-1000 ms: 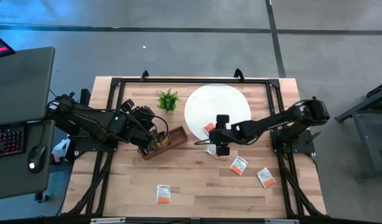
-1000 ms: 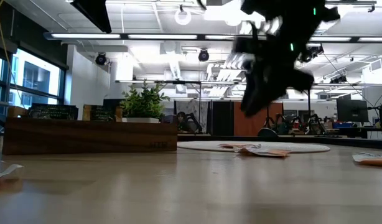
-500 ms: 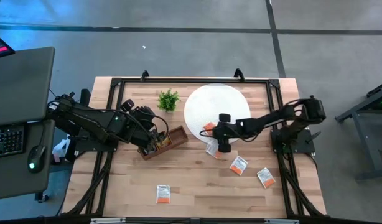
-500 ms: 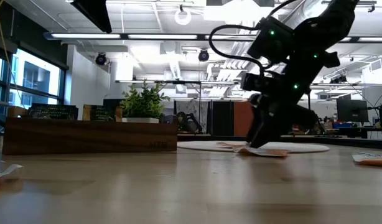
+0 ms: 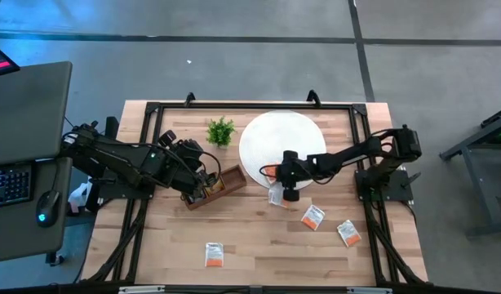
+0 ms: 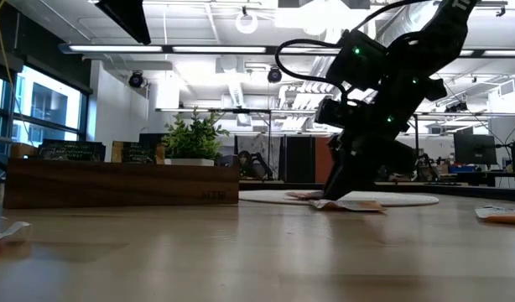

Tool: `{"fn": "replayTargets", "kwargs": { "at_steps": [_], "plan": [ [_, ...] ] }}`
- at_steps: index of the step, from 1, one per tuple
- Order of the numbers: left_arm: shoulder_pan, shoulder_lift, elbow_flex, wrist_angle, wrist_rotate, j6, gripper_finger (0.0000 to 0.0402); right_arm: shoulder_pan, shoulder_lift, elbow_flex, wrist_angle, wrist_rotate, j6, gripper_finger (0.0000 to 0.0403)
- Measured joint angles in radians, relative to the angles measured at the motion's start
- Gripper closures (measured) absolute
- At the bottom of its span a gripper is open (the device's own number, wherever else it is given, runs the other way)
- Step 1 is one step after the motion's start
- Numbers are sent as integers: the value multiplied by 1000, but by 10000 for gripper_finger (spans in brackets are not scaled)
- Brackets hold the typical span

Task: Pick & Place Tea
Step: Put the orange tea bag into the right section of the wooden organizer

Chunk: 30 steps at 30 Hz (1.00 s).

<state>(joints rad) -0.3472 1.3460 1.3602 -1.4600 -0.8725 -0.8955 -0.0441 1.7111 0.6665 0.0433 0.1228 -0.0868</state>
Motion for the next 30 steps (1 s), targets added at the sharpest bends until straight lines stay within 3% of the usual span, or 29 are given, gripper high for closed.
{"fn": "replayTargets", "kwargs": {
  "at_steps": [5,12,17,23,30],
  "plan": [
    [0,0,0,0,1,0,254,-8,-9,-2,4,2,8,391],
    [0,0,0,-1,1,0,254,31,-98,80,-21,12,136,377],
    [0,0,0,-1,1,0,254,62,-123,209,6,46,298,397],
    [0,0,0,-1,1,9,254,30,-79,395,-27,-223,399,386],
    [0,0,0,-1,1,11,254,-1,141,638,-266,-431,372,398]
  ]
}}
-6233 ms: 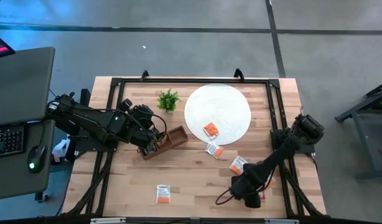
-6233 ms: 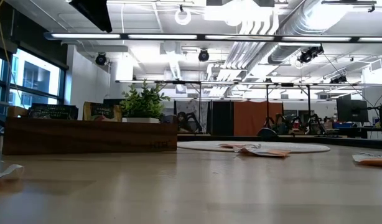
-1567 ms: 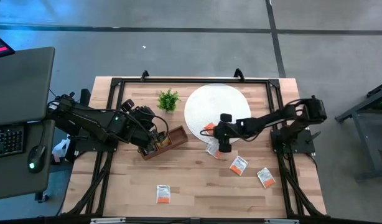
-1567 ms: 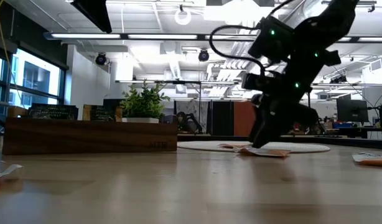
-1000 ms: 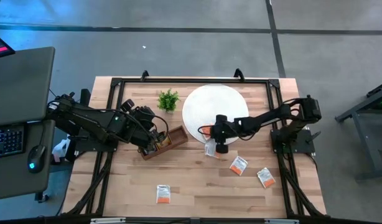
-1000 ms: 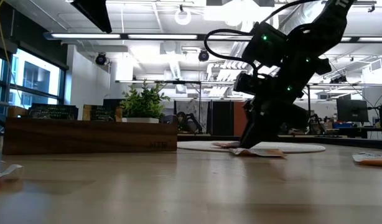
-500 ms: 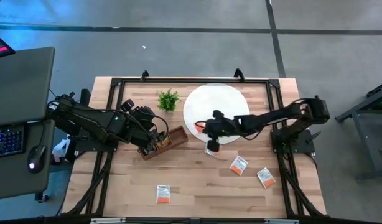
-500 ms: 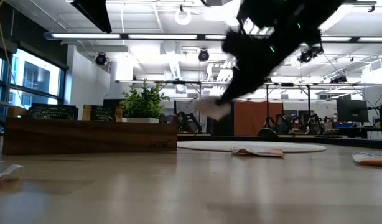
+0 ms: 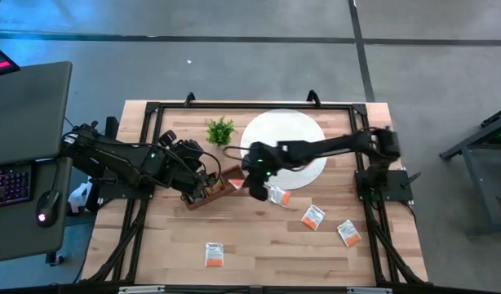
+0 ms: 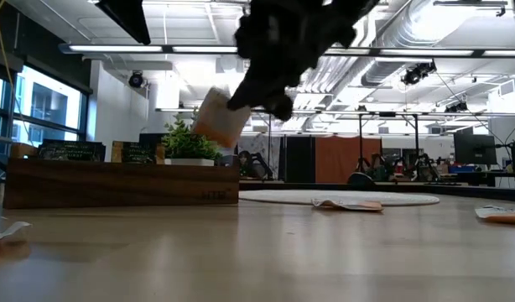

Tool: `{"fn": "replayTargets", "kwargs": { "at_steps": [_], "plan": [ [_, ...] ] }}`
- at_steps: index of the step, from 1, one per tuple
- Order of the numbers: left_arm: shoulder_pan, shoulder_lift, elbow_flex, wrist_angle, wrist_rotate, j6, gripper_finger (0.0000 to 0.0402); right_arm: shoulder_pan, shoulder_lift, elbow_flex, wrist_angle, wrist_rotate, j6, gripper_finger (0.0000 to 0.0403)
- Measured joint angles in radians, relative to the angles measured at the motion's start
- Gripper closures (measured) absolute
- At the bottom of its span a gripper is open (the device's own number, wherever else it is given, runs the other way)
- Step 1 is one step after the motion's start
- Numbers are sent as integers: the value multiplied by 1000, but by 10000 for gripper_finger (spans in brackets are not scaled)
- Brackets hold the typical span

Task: Pick & Place Tea
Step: Put the orange tea bag into the right section of the wooden organizer

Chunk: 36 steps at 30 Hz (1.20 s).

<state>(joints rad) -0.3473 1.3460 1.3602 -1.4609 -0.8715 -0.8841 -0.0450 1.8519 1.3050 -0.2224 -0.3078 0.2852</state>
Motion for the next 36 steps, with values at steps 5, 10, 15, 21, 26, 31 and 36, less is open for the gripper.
{"fn": "replayTargets", "kwargs": {
  "at_steps": [5,10,15,21,26,31,36],
  "plan": [
    [0,0,0,0,0,0,254,-40,147,204,-141,-103,-67,393],
    [0,0,0,-9,0,0,254,-90,249,375,-344,-95,-108,394],
    [0,0,0,-10,0,20,254,-134,299,423,-426,-160,-111,397],
    [0,0,0,-8,-2,27,254,-168,314,412,-417,-248,-110,380],
    [0,0,0,-8,-3,27,254,-185,312,413,-400,-175,-111,370],
    [0,0,0,-8,-2,27,254,-186,310,413,-386,-43,-154,339],
    [0,0,0,-8,-2,27,254,-186,311,412,-302,-6,-172,294]
  ]
}}
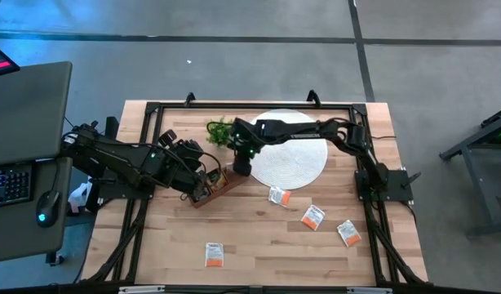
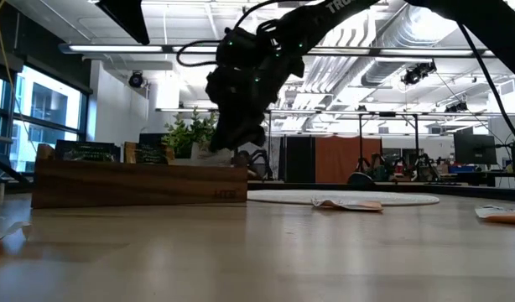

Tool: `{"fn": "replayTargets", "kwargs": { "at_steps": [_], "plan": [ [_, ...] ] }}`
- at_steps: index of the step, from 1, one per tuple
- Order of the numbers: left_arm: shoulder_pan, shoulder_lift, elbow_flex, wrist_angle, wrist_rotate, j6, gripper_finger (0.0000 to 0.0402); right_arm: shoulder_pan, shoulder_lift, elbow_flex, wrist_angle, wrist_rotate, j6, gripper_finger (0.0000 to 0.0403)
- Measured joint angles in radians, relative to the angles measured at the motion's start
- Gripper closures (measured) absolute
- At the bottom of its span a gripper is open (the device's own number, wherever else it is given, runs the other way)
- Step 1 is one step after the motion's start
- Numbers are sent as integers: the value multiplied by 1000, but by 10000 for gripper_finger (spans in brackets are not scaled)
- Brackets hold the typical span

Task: Pick & Place Tea
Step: Put the orange tea bag into the right section of the wooden organizer

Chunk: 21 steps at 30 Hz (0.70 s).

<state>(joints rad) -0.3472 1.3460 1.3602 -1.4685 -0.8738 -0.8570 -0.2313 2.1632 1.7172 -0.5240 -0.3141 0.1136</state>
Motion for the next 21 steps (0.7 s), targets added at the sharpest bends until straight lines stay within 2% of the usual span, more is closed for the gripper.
{"fn": "replayTargets", "kwargs": {
  "at_steps": [6,9,12,16,21],
  "plan": [
    [0,0,0,0,0,0,254,1,0,45,23,26,-101,258],
    [0,0,0,0,0,0,254,8,-6,96,-68,15,-150,253],
    [0,0,0,0,1,0,254,32,-26,172,-242,30,-213,257],
    [0,0,0,0,2,-1,254,107,-54,255,-505,133,-224,268],
    [0,0,0,1,8,-4,254,229,-72,290,-817,224,-116,271]
  ]
}}
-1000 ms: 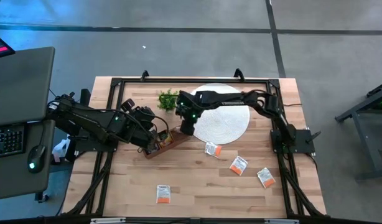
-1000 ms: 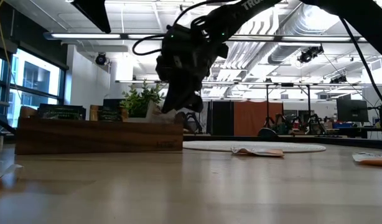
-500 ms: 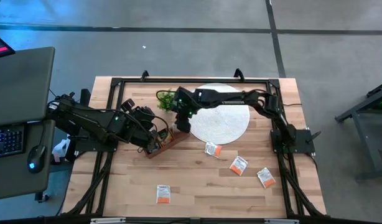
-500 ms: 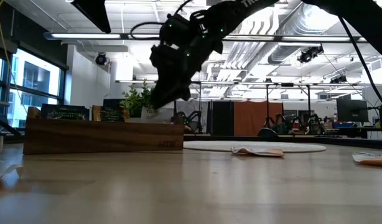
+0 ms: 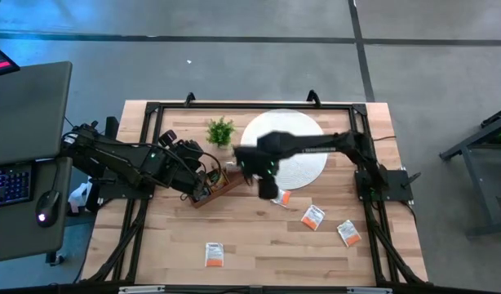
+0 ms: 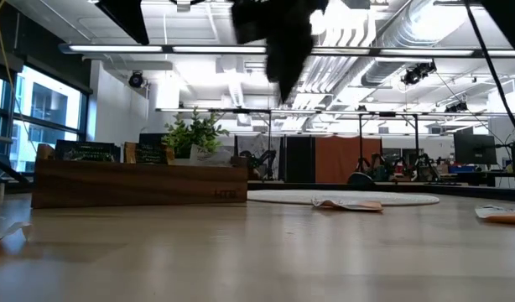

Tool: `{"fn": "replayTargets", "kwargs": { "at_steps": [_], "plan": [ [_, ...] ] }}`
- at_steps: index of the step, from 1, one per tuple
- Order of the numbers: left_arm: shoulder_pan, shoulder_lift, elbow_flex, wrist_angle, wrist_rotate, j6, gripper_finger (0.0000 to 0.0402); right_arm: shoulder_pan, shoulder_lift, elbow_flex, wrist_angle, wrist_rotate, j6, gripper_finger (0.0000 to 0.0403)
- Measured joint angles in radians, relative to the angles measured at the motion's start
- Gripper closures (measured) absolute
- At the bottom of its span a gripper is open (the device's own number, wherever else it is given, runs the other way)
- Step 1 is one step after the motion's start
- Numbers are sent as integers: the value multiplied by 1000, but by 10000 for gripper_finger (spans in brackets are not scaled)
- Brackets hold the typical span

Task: Pick & Place Tea
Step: Put the orange tea bag into the right section of the wooden organizer

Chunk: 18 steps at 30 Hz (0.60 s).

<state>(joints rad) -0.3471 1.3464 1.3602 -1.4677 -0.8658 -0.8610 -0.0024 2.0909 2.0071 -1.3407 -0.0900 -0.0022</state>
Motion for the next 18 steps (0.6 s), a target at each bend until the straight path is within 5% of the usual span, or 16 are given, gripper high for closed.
{"fn": "replayTargets", "kwargs": {
  "at_steps": [7,18],
  "plan": [
    [0,0,0,1,18,-7,254,151,-4,-117,-119,139,130,251],
    [0,0,0,1,18,-8,254,226,-4,-428,260,323,-243,220]
  ]
}}
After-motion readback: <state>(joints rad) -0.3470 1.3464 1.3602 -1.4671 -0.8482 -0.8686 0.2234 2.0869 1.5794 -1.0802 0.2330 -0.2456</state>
